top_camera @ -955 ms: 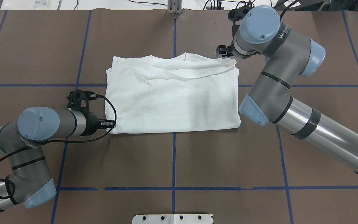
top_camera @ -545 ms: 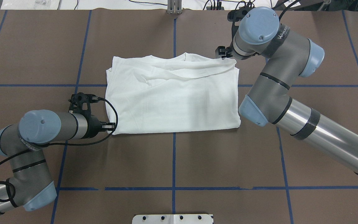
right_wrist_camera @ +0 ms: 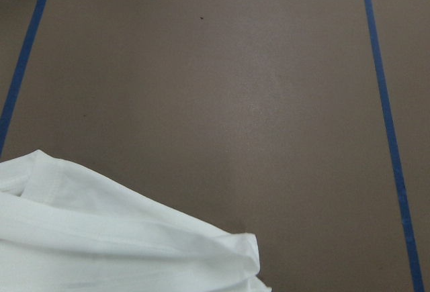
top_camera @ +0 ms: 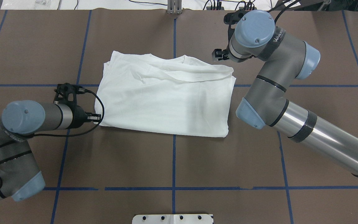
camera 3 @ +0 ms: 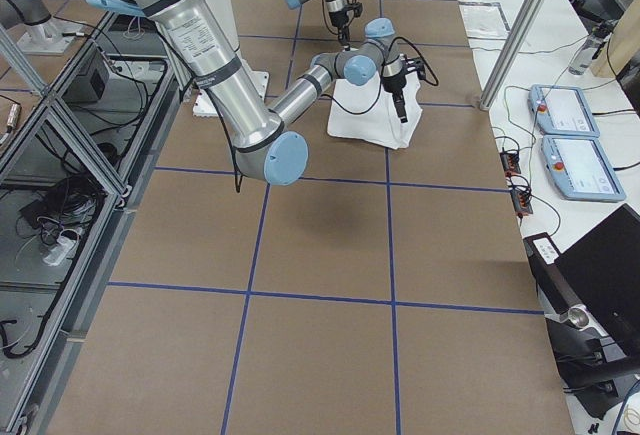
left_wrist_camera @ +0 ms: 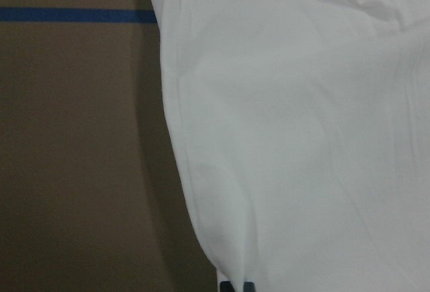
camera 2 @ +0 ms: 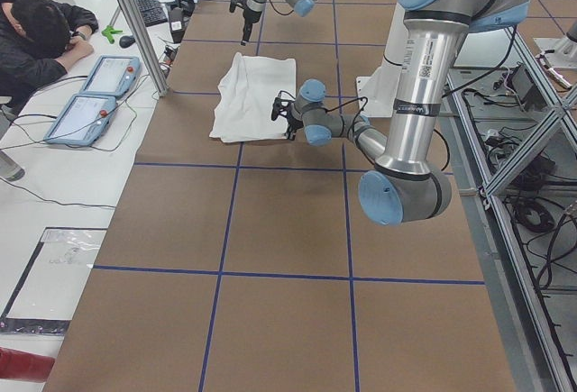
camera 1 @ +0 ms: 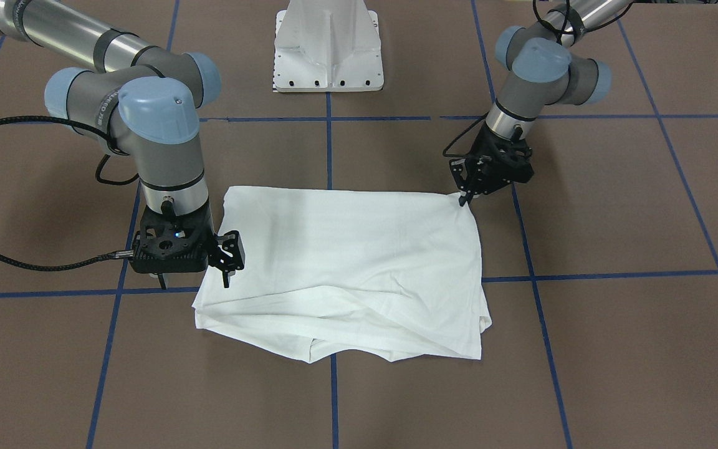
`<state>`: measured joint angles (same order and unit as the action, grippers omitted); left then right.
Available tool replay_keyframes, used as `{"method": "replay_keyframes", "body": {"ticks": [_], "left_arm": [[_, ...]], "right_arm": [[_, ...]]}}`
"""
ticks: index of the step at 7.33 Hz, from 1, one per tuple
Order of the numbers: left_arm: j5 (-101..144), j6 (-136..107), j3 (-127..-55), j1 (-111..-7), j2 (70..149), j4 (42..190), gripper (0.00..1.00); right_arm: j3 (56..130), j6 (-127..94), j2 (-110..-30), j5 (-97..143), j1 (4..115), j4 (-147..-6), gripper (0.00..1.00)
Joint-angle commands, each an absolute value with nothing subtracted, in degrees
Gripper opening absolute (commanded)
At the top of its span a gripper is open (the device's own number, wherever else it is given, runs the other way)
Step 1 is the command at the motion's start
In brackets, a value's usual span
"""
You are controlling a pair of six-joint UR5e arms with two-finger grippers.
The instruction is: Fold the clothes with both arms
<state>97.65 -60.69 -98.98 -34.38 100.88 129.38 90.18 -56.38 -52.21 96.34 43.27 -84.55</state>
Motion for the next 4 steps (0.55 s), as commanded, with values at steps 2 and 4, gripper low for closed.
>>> {"method": "replay_keyframes", "body": {"ticks": [2,4], "left_arm": [[97.7,-44.8,-81.0,-51.5,112.0,129.2,0.0],[96.6,-44.6,-59.6,-54.0,128.2,131.6,0.0]], "right_arm": [[90.4,-57.0,-51.9,96.3,42.7,-84.5,1.0],[90.7,-60.1,-50.7,96.2,41.2,-84.5,1.0]]}}
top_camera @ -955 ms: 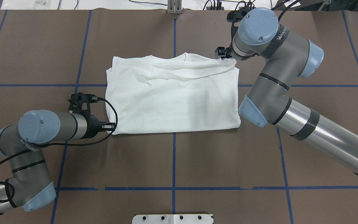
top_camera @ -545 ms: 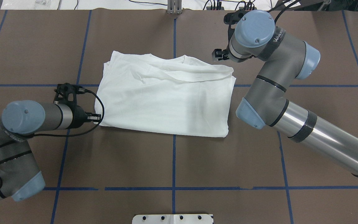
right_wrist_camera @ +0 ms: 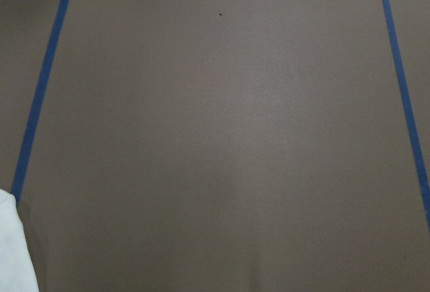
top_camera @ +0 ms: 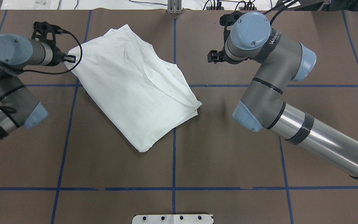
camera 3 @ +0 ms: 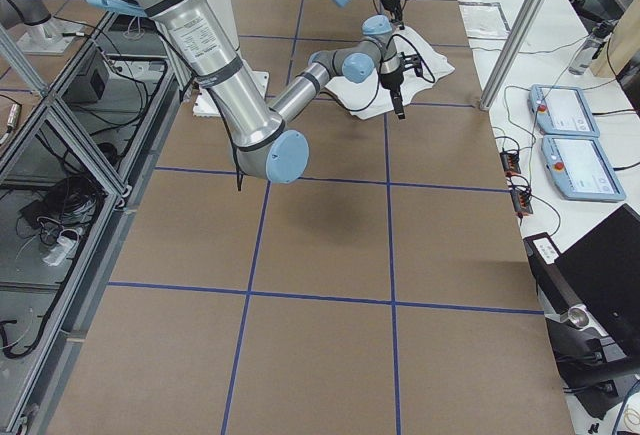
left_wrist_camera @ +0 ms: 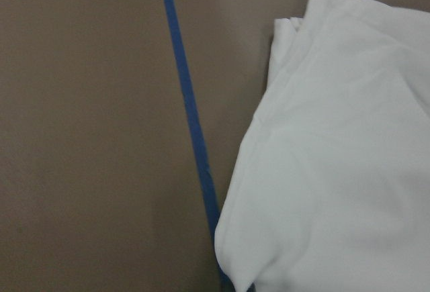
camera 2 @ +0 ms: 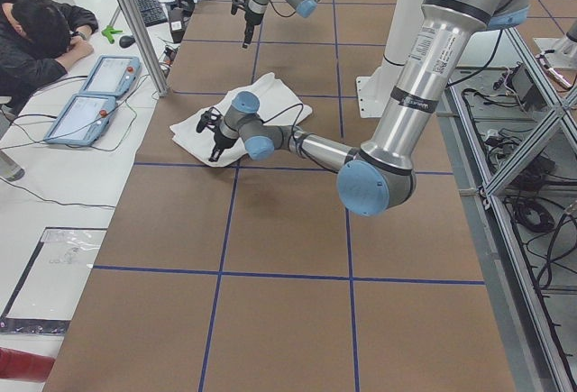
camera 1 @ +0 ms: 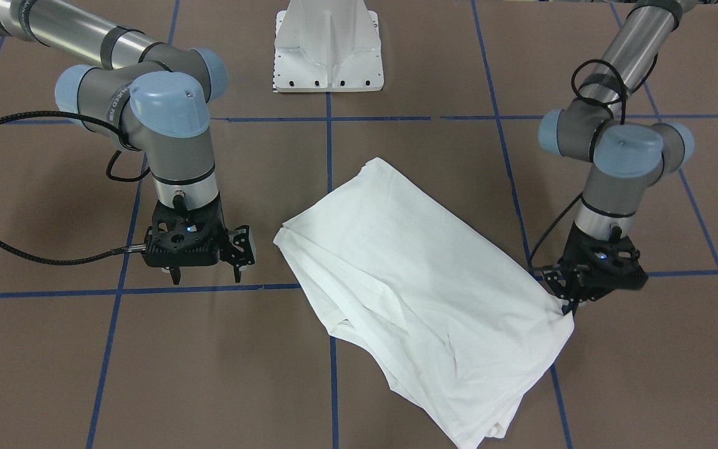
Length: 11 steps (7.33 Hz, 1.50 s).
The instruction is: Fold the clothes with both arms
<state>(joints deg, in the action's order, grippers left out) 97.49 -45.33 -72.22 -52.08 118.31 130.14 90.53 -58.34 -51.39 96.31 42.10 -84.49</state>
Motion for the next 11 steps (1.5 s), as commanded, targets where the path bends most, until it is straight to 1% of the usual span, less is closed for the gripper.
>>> {"method": "replay_keyframes", "body": {"ticks": [1,2,3,4,5,6,7,8,9,10,11], "left_arm": [[95.1,-44.8,-51.2,-54.0,133.7,135.1,0.0],[95.3,-44.7,-50.5,-54.1,133.9,136.7,0.0],[95.8,-43.8,-52.3,-54.3,132.6,138.2,0.99],[99.9,-43.5,-58.1,-54.5,128.9,139.3,1.0],[102.7,-43.6,-62.6,-54.5,125.7,139.4,1.0],[102.7,-43.9,-64.8,-54.5,124.2,139.4,1.0],[102.7,-44.2,-64.9,-54.5,124.1,139.5,1.0],[102.7,-44.5,-64.9,-54.5,124.1,139.5,1.0],[102.7,-44.5,-65.2,-54.5,124.0,139.5,1.0],[102.7,-44.5,-65.3,-54.5,123.9,139.5,1.0],[102.7,-44.6,-65.3,-54.5,123.9,139.5,1.0]], "right_arm": [[90.7,-61.7,-49.9,96.1,40.2,-84.6,1.0],[90.5,-62.1,-49.2,95.4,38.9,-84.6,1.0],[90.0,-66.4,-48.1,93.4,37.4,-84.6,1.0],[88.1,-70.5,-45.6,90.6,36.0,-84.5,1.0],[82.8,-75.4,-42.8,89.6,35.3,-80.4,0.98],[73.5,-78.0,-38.4,87.4,34.2,-73.9,0.91],[64.3,-79.5,-33.8,85.4,33.6,-68.9,0.82],[61.5,-79.6,-33.2,85.3,33.1,-66.2,0.69],[60.3,-79.5,-33.1,85.3,32.4,-65.7,0.62],[59.5,-79.2,-33.2,85.2,32.2,-65.7,0.57],[58.3,-78.8,-33.2,84.6,32.2,-65.6,0.54]]}}
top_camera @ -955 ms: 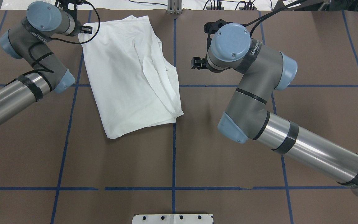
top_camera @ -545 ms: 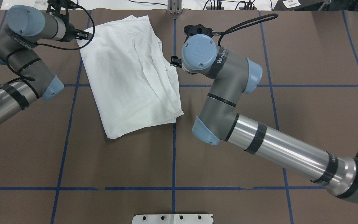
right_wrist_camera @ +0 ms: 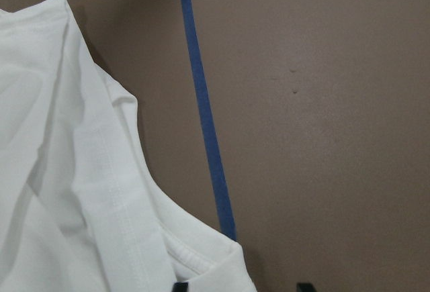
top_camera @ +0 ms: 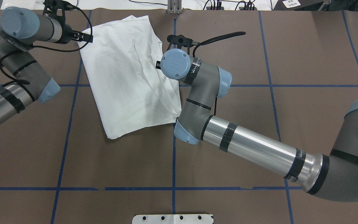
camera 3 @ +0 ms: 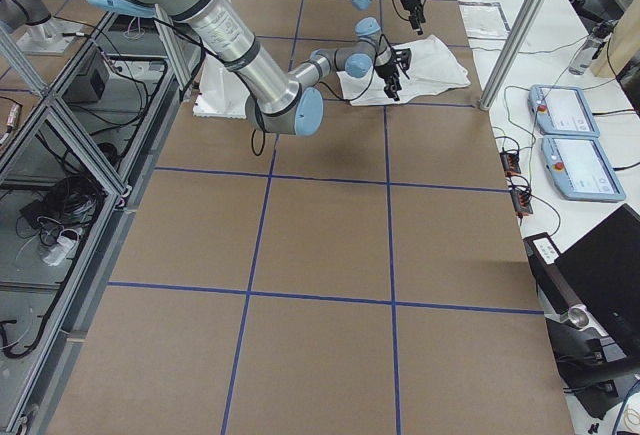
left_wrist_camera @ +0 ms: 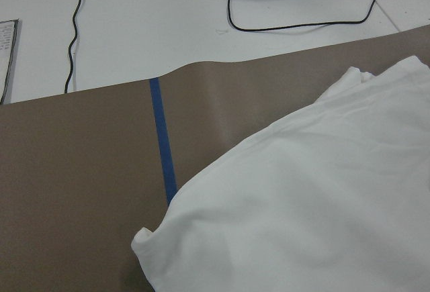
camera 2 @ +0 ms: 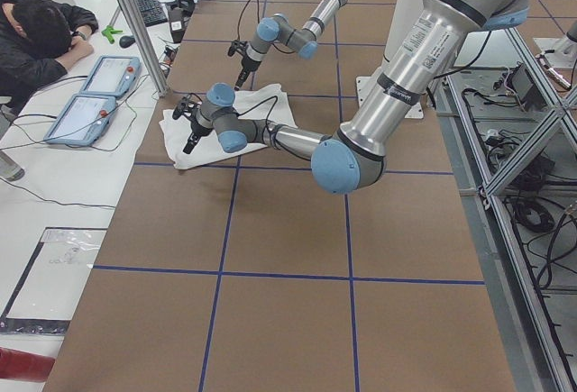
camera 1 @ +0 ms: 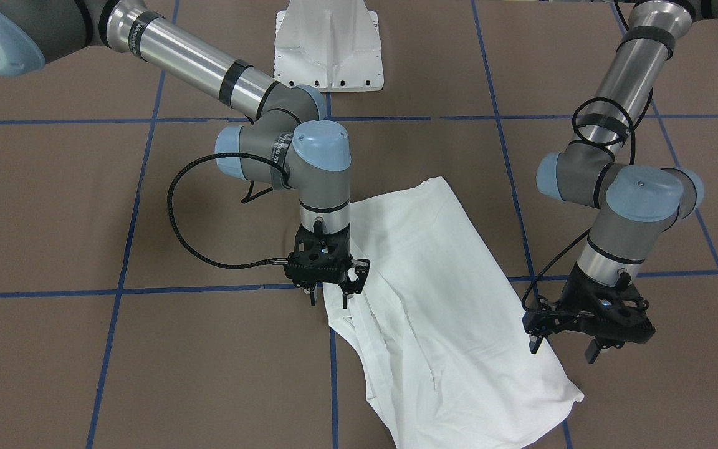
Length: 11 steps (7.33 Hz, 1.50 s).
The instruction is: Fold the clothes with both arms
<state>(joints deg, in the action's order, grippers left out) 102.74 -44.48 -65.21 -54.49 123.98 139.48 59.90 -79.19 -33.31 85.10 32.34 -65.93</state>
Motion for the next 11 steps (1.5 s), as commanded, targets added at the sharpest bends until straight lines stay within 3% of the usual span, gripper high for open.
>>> {"method": "replay_keyframes", "body": {"ticks": [1,7,8,9,11], "left_arm": [[102.7,-44.6,-65.3,-54.5,123.9,139.5,1.0],[102.7,-44.6,-65.8,-54.5,123.5,139.5,1.0],[102.7,-44.6,-65.9,-54.5,123.5,139.6,1.0],[102.7,-44.6,-65.9,-54.4,123.5,139.5,1.0],[102.7,-44.6,-66.0,-54.4,123.6,139.6,1.0]], "right_arm": [[57.8,-78.8,-33.2,83.7,32.0,-65.6,0.52],[54.6,-78.8,-32.2,81.9,30.8,-61.6,0.47],[54.6,-78.8,-32.2,82.0,30.8,-61.7,0.33],[54.7,-78.5,-32.1,82.0,30.8,-61.7,0.0],[54.9,-76.4,-31.6,82.0,30.8,-62.0,0.0]]}}
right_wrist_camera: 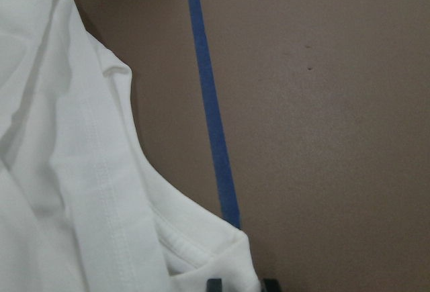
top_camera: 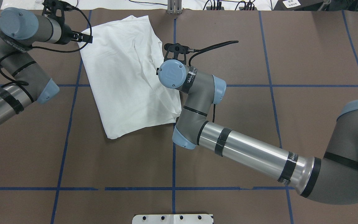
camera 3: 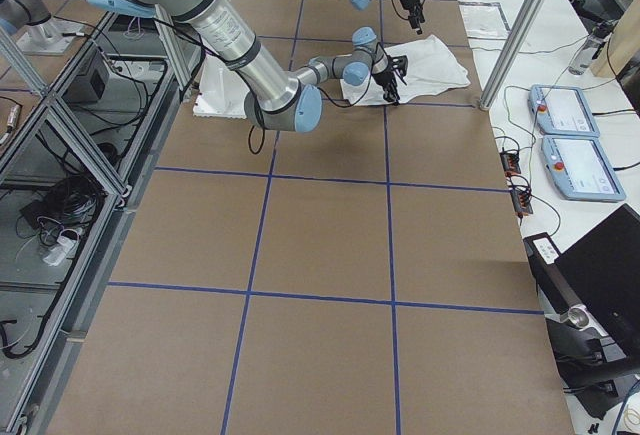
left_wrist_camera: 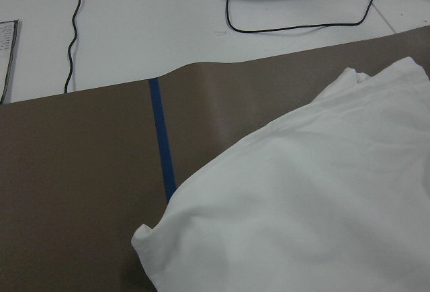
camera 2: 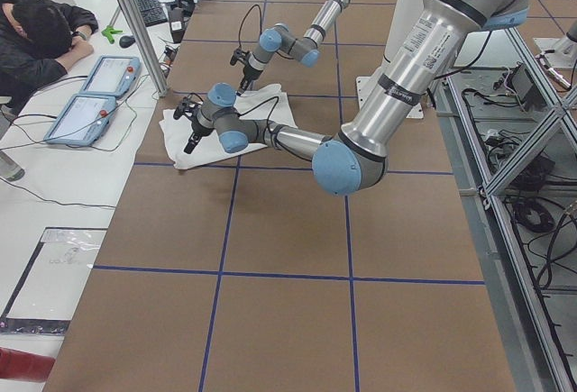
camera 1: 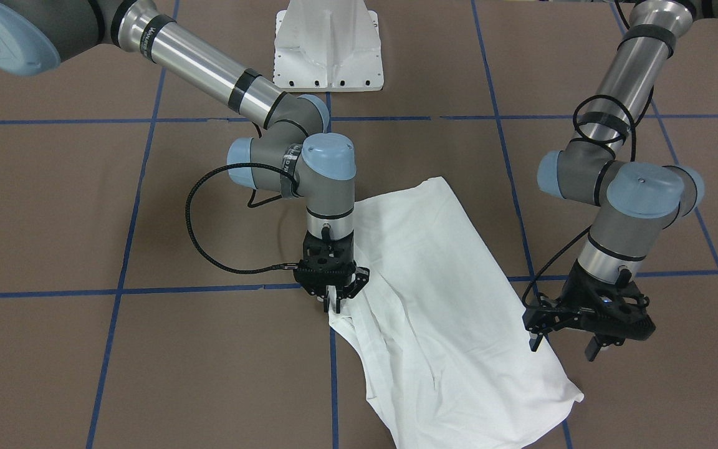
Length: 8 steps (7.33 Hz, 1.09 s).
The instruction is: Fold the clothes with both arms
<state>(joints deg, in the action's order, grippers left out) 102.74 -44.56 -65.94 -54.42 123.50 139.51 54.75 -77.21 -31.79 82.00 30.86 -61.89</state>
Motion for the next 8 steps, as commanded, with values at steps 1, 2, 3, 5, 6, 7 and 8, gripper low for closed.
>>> {"method": "replay_keyframes", "body": {"ticks": [1,2,3,5,6,7,8], "left_arm": [[102.7,-44.6,-66.2,-54.3,123.5,139.6,1.0],[102.7,-44.6,-67.1,-54.2,122.6,139.6,1.0],[102.7,-44.6,-67.8,-54.2,122.3,139.5,1.0],[102.7,-44.6,-67.8,-54.1,122.3,139.5,1.0],[102.7,-44.6,-67.9,-54.1,122.3,139.5,1.0],[102.7,-44.6,-67.9,-54.1,122.3,139.5,1.0],[102.8,-44.6,-67.9,-54.1,122.3,139.5,1.0]], "right_arm": [[55.8,-76.4,-31.6,82.3,30.8,-62.5,0.0],[60.1,-76.4,-32.2,82.4,30.7,-68.1,0.0],[68.3,-76.6,-35.0,82.4,30.2,-74.7,0.0],[85.8,-77.2,-47.7,81.5,26.7,-79.1,0.0],[93.2,-77.2,-54.0,80.9,25.7,-79.2,0.0],[98.4,-77.2,-59.3,80.3,24.8,-79.2,0.0],[100.2,-77.2,-61.1,79.0,24.0,-79.2,0.0]]}}
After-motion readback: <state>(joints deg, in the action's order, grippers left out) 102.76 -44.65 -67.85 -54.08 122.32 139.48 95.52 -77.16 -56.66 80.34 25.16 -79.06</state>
